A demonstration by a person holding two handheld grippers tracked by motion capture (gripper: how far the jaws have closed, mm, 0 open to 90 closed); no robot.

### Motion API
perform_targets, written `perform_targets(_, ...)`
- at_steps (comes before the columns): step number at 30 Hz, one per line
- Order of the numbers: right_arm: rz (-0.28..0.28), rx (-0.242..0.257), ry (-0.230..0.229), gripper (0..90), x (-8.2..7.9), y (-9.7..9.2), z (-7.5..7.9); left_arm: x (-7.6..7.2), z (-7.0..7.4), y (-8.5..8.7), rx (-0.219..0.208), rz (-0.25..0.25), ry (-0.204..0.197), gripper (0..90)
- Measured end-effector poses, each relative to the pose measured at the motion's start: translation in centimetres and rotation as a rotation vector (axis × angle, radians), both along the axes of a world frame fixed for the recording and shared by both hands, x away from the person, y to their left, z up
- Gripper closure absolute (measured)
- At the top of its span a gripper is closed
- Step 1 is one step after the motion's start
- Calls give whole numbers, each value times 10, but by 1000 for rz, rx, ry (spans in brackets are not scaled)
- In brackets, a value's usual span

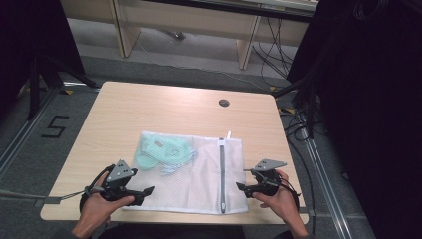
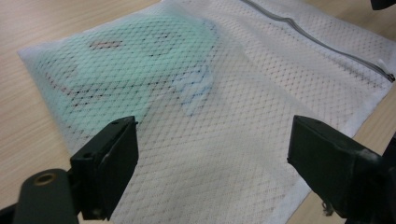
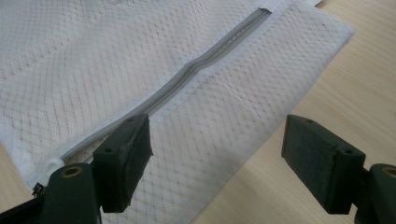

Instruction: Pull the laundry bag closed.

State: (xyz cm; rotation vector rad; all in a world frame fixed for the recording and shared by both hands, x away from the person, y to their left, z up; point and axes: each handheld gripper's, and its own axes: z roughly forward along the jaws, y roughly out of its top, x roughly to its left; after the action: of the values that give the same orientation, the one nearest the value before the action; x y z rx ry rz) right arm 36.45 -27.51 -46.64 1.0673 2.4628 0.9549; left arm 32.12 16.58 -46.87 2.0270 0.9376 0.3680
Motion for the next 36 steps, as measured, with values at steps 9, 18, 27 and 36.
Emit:
perform_targets(9,44,-9,9,250,-1,4,0,-1,-1,-4,-2,-7,-7,160)
perform_targets(18,130,7,-15,233,-5,13,-5,-1,-1,-7,2,-15,-18,160)
perform_targets(27,282,-15,34,346,-12,25,-6,-1,-2,-7,10,-17,-25,161)
perform_targets(36,456,-72,87,466,-17,35,-8,-1,-2,-9,8,-23,-11,163)
